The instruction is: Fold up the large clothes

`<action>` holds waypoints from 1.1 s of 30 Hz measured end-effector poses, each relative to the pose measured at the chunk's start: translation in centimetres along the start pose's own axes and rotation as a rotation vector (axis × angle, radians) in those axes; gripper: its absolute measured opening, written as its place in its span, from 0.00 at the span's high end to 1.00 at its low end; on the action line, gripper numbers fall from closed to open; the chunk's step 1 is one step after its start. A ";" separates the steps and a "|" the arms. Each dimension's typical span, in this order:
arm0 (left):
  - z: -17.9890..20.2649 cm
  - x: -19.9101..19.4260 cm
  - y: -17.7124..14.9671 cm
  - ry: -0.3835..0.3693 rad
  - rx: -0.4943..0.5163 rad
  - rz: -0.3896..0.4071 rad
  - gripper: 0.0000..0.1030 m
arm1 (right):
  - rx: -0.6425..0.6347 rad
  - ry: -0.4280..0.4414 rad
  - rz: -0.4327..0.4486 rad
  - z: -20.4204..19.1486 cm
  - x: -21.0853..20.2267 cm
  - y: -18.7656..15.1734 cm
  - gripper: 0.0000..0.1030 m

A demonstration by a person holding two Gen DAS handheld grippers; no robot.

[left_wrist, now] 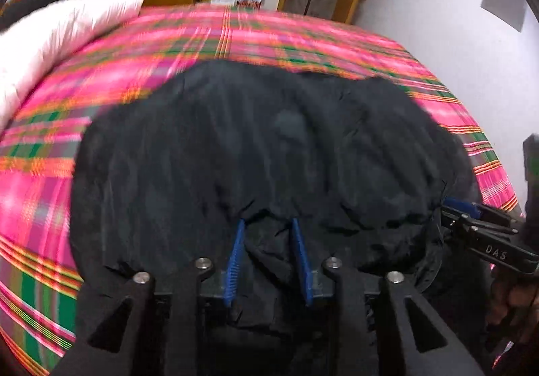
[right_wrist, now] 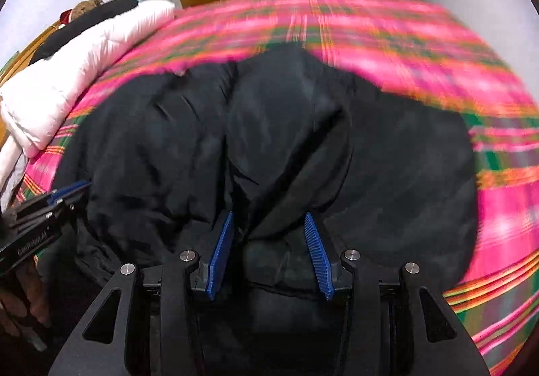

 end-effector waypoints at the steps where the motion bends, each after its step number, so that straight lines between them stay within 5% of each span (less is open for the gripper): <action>1: -0.1 0.2 -0.2 -0.012 -0.013 -0.002 0.67 | -0.009 -0.007 0.007 -0.1 0.2 -0.2 0.57; 6: -0.2 -0.3 -0.9 -0.028 -0.038 -0.006 0.66 | -0.011 -0.041 -0.021 0.0 -1.1 -0.5 0.57; 13: 1.0 -5.6 0.9 0.056 0.050 0.083 0.67 | 0.022 0.001 0.151 -0.1 -7.6 3.2 0.57; 21: -1.6 -2.2 -0.8 0.179 0.064 -0.045 0.67 | -0.067 -0.007 0.054 -3.7 -1.8 2.1 0.57; 33: -1.6 -1.9 -0.6 0.177 0.057 -0.046 0.67 | -0.062 -0.032 0.056 -3.4 -2.6 1.9 0.57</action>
Point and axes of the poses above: each gripper's, at about its wrist camera, not at the fingertips, and x roughly the way its jaws point, z to its right, y to its top, the point moved 10 cm from there along x, roughly the way its jaws point, and after that the axes turned 12 degrees about -y, right-handed, at the moved point
